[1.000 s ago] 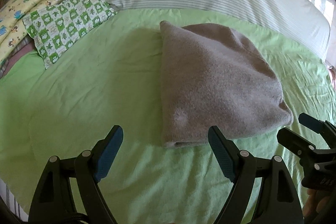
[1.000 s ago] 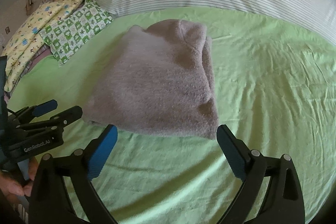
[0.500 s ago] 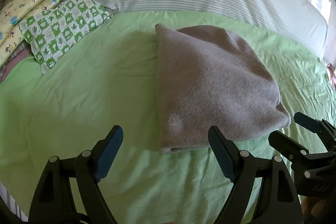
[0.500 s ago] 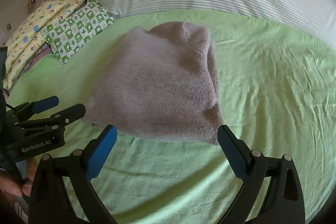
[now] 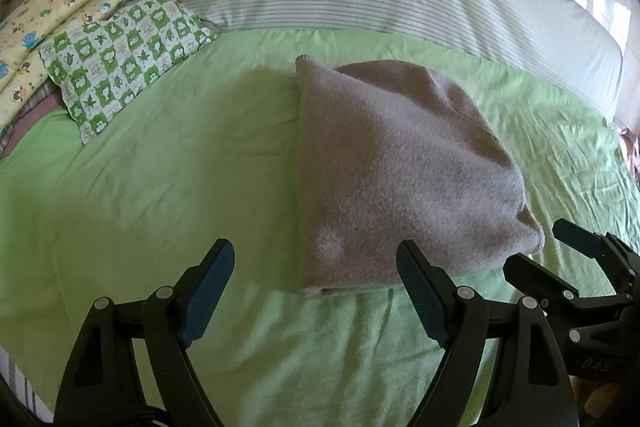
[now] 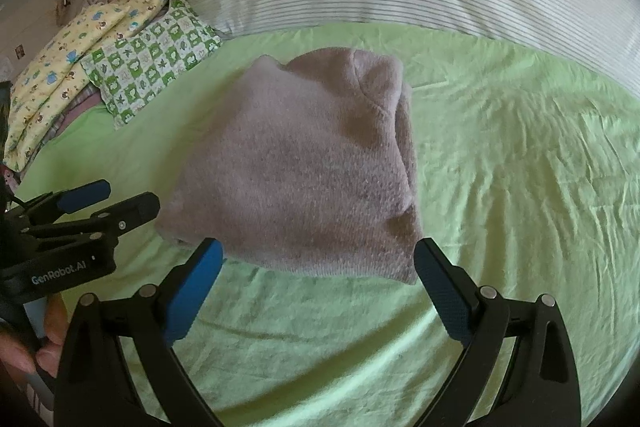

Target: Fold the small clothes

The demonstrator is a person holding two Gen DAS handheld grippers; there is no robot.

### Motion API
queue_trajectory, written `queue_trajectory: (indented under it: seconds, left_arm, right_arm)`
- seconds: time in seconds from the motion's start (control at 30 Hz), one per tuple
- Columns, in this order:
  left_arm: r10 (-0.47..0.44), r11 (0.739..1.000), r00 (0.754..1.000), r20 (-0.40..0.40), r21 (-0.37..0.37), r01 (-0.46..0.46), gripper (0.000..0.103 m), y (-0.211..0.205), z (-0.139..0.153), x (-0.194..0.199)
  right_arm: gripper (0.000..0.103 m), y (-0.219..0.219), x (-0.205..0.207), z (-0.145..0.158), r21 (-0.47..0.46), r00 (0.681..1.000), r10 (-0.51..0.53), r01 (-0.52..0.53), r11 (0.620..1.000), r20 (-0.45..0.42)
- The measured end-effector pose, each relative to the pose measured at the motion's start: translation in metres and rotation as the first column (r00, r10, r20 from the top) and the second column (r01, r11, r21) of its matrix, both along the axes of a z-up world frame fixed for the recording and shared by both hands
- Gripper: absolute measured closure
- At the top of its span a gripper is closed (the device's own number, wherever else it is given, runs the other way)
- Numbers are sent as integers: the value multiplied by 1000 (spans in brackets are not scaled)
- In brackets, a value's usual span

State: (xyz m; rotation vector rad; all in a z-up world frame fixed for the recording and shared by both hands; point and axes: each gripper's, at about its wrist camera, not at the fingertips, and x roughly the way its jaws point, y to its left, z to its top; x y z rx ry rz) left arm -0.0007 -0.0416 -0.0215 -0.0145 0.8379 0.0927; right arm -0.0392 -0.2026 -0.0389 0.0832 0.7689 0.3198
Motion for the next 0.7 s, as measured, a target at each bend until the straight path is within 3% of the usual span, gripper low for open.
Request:
queue_trajectory:
  seconds: [0.7]
  left_arm:
    - [5,1000,1000,10,2,-5,19,3,9,-2]
  right_arm:
    - [6,5,0,12,14,1000,20,-20,1000,17]
